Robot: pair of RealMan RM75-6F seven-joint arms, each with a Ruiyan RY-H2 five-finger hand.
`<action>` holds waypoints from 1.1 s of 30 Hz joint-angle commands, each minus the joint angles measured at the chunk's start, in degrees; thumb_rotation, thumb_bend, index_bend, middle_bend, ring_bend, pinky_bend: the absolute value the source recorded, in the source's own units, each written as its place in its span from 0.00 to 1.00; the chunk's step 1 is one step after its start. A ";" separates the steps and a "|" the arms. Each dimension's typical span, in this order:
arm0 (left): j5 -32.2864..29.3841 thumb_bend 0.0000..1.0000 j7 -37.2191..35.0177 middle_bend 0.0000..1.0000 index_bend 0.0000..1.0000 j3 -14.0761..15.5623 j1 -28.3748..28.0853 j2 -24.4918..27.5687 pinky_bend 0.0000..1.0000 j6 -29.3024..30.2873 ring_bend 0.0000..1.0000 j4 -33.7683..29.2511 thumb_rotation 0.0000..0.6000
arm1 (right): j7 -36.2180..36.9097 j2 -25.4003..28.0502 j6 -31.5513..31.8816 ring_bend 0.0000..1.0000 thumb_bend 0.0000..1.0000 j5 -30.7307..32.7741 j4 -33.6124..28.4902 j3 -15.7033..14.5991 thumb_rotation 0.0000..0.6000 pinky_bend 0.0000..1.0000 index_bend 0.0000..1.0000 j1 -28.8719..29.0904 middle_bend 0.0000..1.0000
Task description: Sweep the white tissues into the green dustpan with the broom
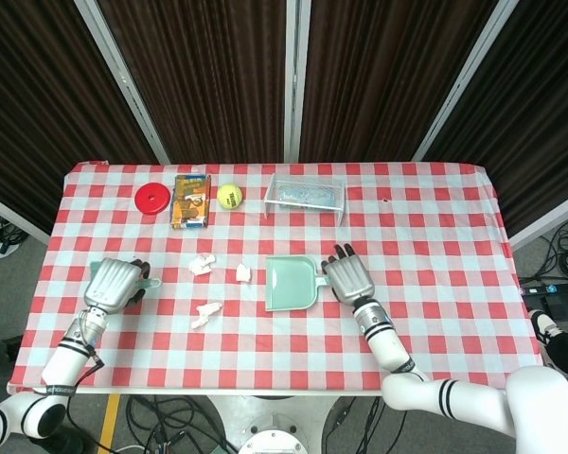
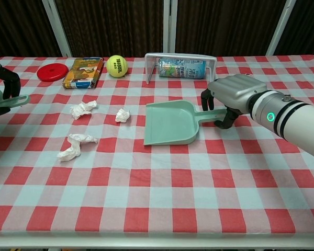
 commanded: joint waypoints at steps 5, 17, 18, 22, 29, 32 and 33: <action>0.47 0.42 -2.94 0.55 0.55 -0.94 -0.80 -0.69 0.86 -1.47 0.66 2.81 1.00 | -0.78 -1.18 0.15 0.22 0.41 0.74 0.47 0.41 1.00 0.16 0.56 1.47 0.48; 5.75 0.43 -25.30 0.55 0.55 -4.29 -6.71 -6.28 0.86 -7.62 0.65 16.92 1.00 | -8.01 0.30 1.62 0.27 0.47 8.10 -4.39 2.01 1.00 0.17 0.63 5.08 0.54; 6.56 0.43 -27.14 0.55 0.55 -4.39 -7.42 -7.28 0.86 -7.82 0.65 18.45 1.00 | -8.39 0.13 1.67 0.27 0.47 8.89 -4.45 2.10 1.00 0.17 0.63 5.45 0.54; 8.37 0.43 -31.51 0.55 0.55 -4.53 -9.80 -10.19 0.86 -9.23 0.65 22.74 1.00 | -9.89 -0.32 2.02 0.27 0.47 10.62 -4.44 2.06 1.00 0.17 0.63 6.74 0.54; 9.56 0.43 -37.01 0.55 0.55 -4.83 -12.77 -14.23 0.86 -11.05 0.64 27.24 1.00 | -11.08 -1.15 2.41 0.27 0.47 12.50 -4.16 1.65 1.00 0.17 0.64 8.43 0.54; 9.59 0.43 -39.11 0.55 0.55 -4.97 -13.75 -15.35 0.86 -11.98 0.63 27.62 1.00 | -10.68 -1.59 2.50 0.27 0.47 12.67 -3.78 1.47 1.00 0.17 0.64 8.79 0.54; 9.52 0.43 -40.18 0.55 0.55 -5.06 -13.95 -15.55 0.86 -12.22 0.63 27.28 1.00 | -10.54 -1.71 2.50 0.27 0.47 12.68 -3.63 1.40 1.00 0.17 0.64 8.90 0.54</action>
